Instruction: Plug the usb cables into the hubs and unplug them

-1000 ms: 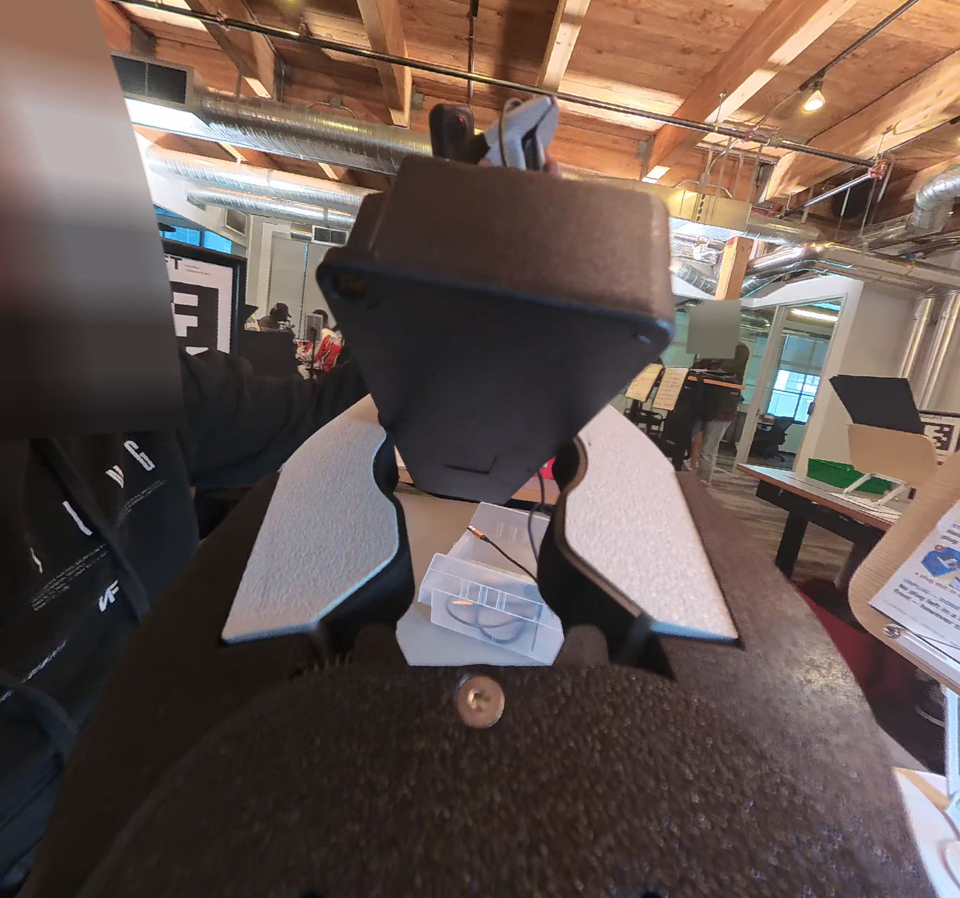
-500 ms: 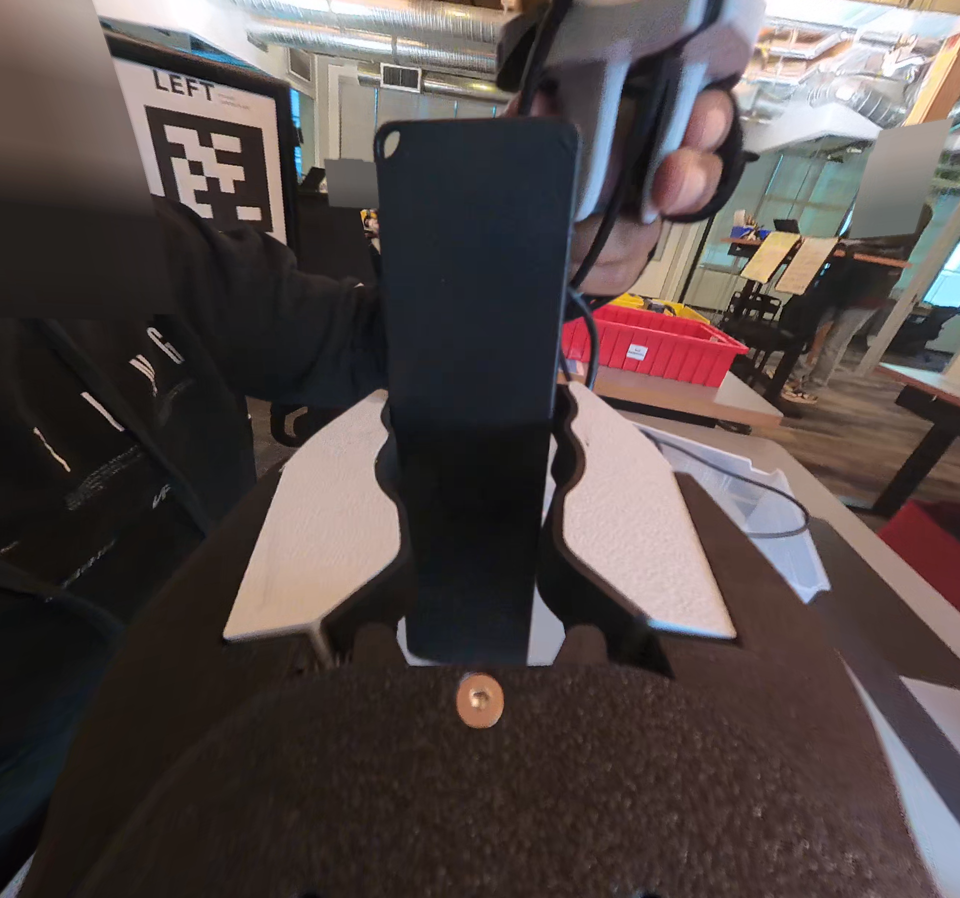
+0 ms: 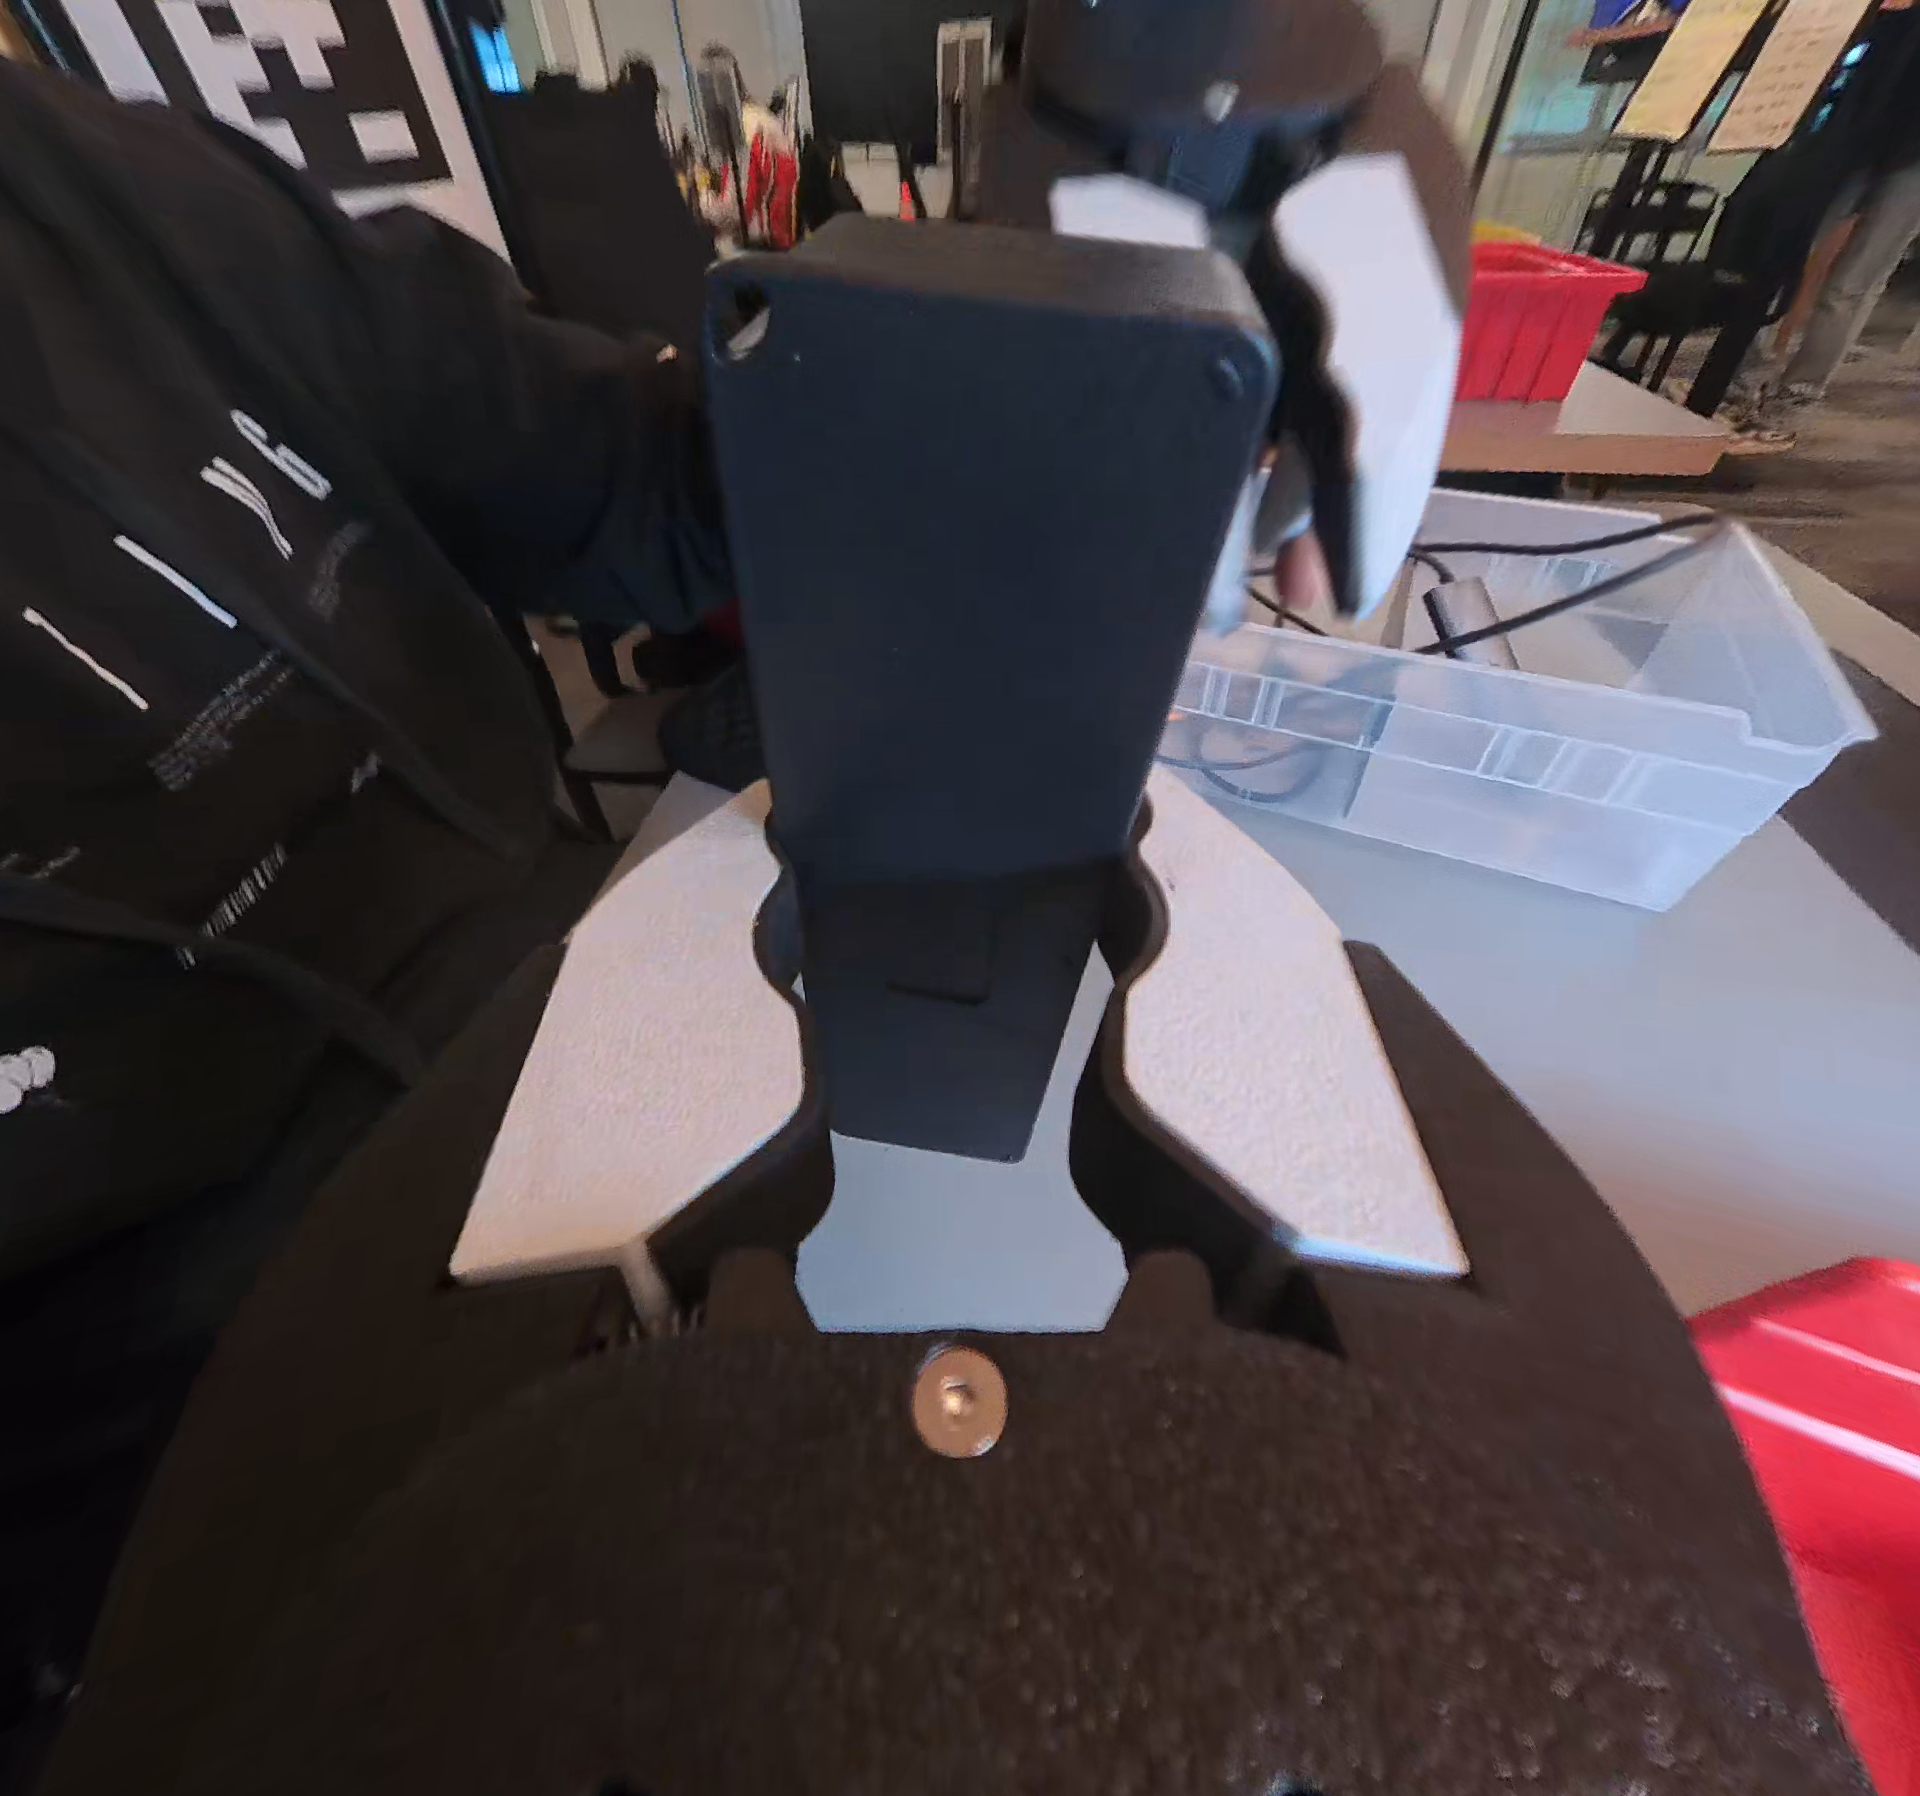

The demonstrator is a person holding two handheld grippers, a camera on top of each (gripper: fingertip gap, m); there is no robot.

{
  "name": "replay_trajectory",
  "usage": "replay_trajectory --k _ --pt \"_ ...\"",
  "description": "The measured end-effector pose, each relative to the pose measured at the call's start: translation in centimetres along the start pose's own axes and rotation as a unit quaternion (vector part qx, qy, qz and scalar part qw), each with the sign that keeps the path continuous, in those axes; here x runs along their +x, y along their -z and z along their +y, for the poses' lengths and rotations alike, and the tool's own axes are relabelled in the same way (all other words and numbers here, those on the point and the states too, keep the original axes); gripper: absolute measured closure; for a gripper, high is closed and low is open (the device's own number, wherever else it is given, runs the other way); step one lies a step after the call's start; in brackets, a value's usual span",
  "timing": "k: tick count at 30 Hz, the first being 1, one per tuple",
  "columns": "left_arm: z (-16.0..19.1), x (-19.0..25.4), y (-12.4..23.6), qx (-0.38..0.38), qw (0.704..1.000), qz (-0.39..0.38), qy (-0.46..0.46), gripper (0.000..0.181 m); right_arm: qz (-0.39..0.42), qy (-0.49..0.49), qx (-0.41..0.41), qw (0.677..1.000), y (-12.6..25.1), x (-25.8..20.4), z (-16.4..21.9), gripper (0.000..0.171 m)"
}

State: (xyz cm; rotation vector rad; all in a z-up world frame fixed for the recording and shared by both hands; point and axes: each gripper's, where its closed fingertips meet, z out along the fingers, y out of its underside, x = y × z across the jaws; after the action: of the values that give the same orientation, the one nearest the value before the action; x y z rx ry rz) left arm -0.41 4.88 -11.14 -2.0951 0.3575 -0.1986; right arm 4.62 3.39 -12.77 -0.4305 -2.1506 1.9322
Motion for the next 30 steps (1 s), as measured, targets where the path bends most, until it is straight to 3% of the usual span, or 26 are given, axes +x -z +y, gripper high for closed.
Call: replay_trajectory --k 2,6,13,19,21,26,30 --pt "2.2 1.8 -1.1 -0.025 0.999 0.045 0.011 0.143 0.000 -0.026 0.016 1.000 0.3 -0.2 1.0 0.115" --pt "5.5 3.3 -2.5 -0.047 0.998 0.043 -0.011 0.141 0.030 -0.056 -0.040 0.997 1.3 0.1 5.0 0.115" --pt "6.2 2.7 -0.9 0.019 0.999 -0.015 -0.030 0.180 0.135 -0.098 -0.072 0.983 7.0 1.6 7.3 0.114" --pt "4.9 1.2 3.6 0.072 0.992 -0.089 -0.048 0.181 0.254 -0.176 -0.137 0.941 13.3 2.3 11.1 0.108" --pt "3.9 0.6 6.0 0.108 0.988 -0.103 -0.037 0.181 0.260 -0.208 -0.131 0.934 14.1 1.5 12.0 0.114" --pt "2.7 -1.7 10.5 0.170 0.975 -0.146 0.000 0.181 0.279 -0.310 -0.140 0.898 15.4 0.1 14.5 0.113" --pt "2.0 -2.6 12.6 0.201 0.966 -0.160 0.024 0.181 0.301 -0.380 -0.129 0.865 17.0 0.0 15.8 0.097"
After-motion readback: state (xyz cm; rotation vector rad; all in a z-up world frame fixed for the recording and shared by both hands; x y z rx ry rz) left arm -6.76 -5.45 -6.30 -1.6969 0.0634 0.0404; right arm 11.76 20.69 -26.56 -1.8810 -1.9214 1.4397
